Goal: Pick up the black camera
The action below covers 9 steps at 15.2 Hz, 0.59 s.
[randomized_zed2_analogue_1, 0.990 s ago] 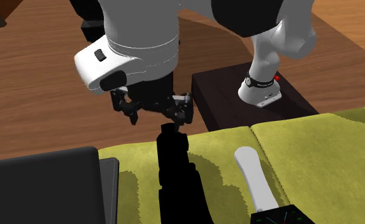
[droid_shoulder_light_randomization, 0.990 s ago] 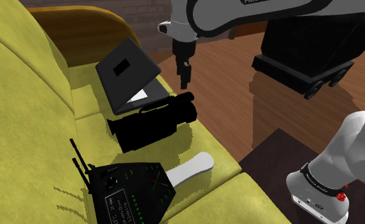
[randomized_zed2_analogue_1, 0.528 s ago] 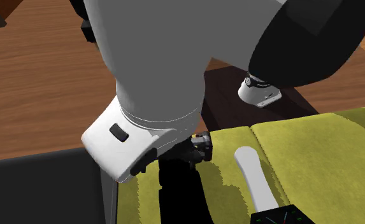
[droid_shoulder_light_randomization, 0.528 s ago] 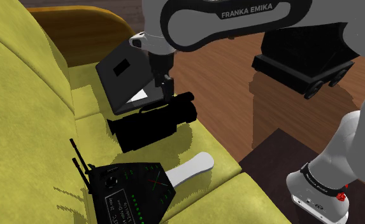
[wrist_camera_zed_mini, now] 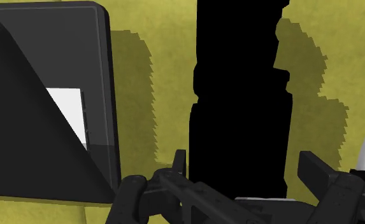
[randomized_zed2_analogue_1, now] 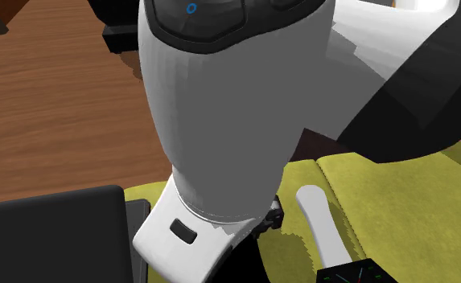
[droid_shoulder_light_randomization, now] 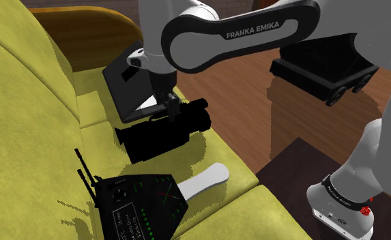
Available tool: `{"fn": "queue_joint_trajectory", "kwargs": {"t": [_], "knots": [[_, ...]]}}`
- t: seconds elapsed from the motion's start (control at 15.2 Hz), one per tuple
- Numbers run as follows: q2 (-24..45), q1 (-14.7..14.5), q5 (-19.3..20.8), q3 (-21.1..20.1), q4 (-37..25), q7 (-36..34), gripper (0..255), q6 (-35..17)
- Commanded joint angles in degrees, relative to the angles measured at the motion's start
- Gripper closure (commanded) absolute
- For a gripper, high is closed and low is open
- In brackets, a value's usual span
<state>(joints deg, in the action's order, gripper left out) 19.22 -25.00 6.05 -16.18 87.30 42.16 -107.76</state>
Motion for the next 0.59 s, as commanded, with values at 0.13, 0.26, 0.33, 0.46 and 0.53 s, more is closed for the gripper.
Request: {"fn": "queue_joint_trajectory", "kwargs": {"t": [0.13, 0.26, 0.33, 0.46, 0.53], "knots": [[0.53, -0.04, 0.22, 0.06, 2.04, -0.23, 0, -2.56], [0.46, -0.07, 0.21, 0.03, 2.03, -0.28, 255, -2.47], [0.45, -0.09, 0.21, 0.02, 2.0, -0.3, 255, -2.43], [0.45, -0.09, 0.21, 0.02, 2.01, -0.3, 255, -2.44], [0.45, -0.09, 0.21, 0.03, 1.99, -0.3, 255, -2.43]]}}
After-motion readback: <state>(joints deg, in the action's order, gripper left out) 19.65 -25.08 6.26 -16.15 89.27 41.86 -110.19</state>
